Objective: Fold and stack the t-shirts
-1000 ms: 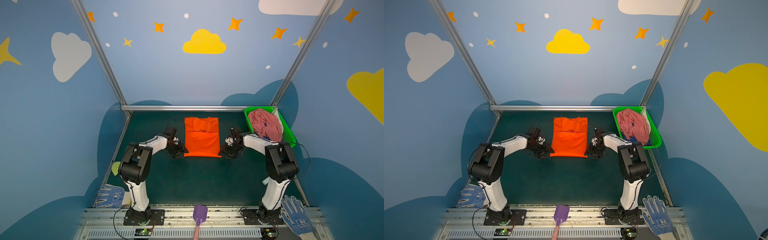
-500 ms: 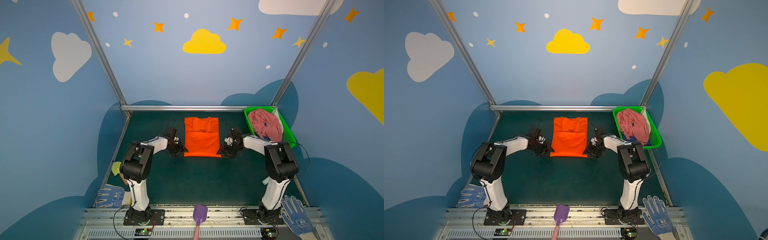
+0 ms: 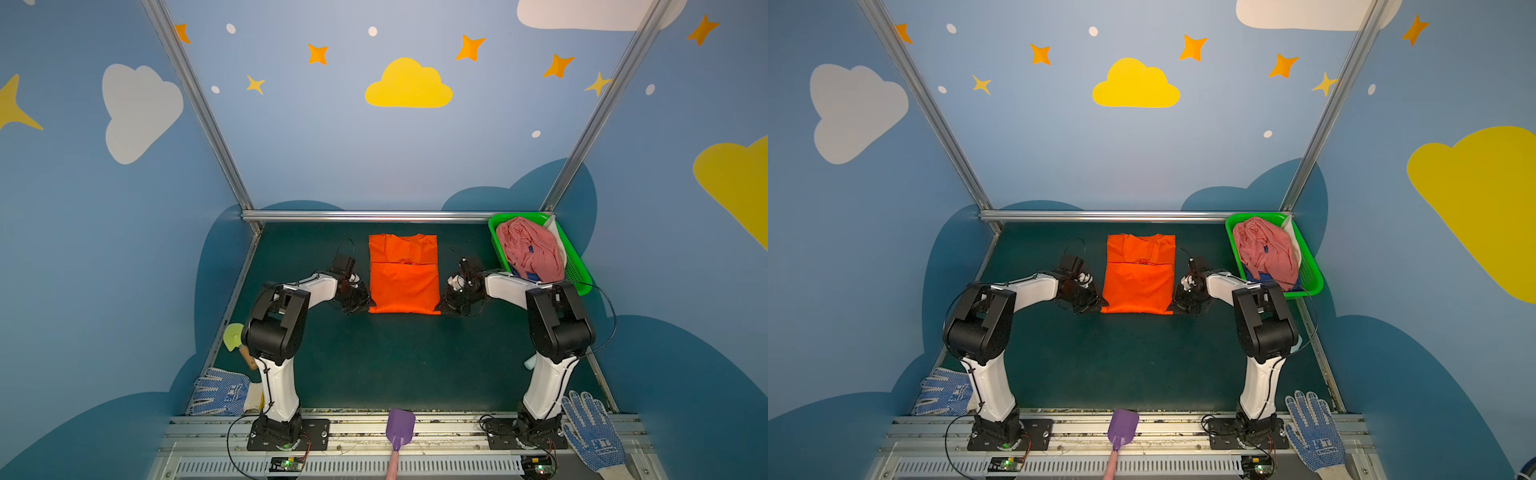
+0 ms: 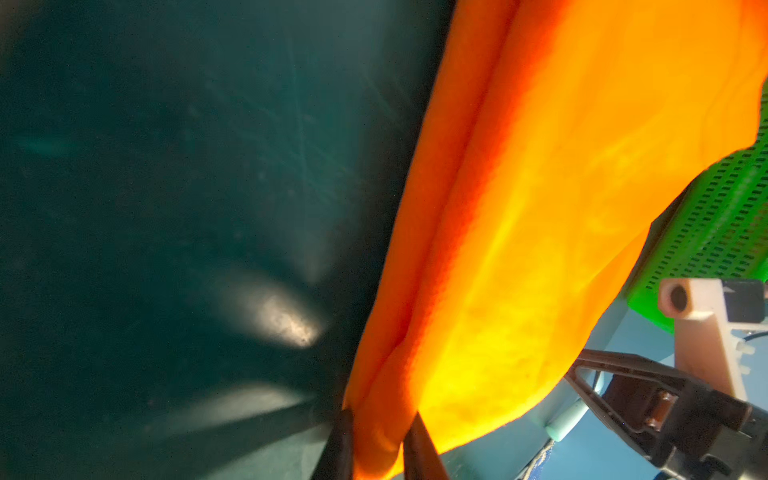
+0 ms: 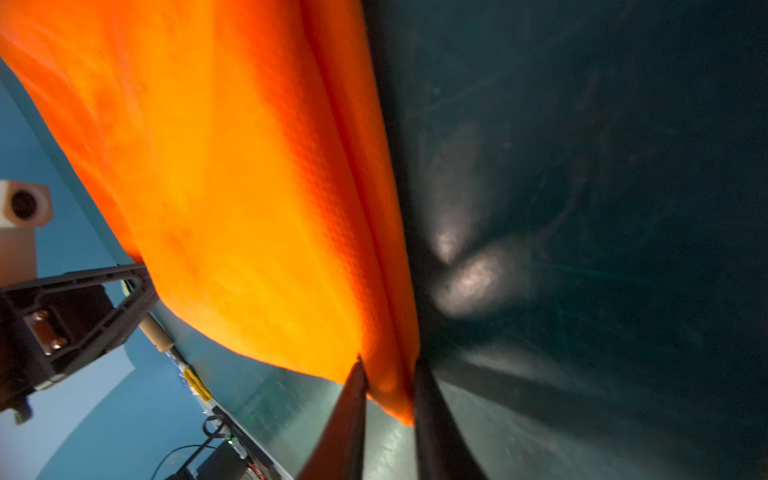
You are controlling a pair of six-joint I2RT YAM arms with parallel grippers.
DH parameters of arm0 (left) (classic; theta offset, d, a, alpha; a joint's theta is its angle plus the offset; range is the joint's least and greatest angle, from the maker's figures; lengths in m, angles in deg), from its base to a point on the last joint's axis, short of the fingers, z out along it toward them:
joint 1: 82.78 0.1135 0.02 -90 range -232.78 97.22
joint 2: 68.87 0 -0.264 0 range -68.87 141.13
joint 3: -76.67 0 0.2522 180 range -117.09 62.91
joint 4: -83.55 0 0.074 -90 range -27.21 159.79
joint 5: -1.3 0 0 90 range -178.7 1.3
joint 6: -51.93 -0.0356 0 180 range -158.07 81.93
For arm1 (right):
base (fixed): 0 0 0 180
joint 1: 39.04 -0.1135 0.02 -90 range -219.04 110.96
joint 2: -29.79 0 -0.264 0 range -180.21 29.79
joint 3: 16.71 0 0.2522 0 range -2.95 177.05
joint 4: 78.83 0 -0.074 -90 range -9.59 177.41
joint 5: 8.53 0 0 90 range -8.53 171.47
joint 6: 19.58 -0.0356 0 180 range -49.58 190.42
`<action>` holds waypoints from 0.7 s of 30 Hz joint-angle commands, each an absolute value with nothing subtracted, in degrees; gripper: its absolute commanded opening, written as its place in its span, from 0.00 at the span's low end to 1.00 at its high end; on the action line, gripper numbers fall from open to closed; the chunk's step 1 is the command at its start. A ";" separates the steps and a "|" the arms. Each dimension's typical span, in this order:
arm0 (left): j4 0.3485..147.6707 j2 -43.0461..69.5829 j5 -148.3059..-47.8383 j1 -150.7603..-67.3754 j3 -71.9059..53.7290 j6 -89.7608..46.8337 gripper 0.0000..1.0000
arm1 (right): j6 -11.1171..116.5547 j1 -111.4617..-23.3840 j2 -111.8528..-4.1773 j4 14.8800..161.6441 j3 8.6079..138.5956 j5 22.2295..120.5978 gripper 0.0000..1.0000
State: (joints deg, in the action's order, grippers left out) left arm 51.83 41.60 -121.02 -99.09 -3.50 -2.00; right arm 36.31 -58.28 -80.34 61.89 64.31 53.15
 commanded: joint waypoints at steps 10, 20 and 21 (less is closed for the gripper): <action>50.30 39.04 -121.12 -99.78 -2.62 -2.57 0.05 | 37.34 -59.80 -79.18 59.36 64.03 54.34 0.00; 47.51 29.52 -117.07 -102.55 7.21 -0.62 0.05 | 35.97 -63.39 -69.75 58.77 55.52 57.70 0.00; 47.23 27.93 -116.23 -103.11 8.87 0.05 0.05 | 35.44 -63.90 -68.14 58.85 53.87 58.11 0.00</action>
State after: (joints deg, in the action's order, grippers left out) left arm 49.91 31.39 -118.72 -101.85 6.05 -1.19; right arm 36.33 -62.90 -72.49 60.23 56.62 56.41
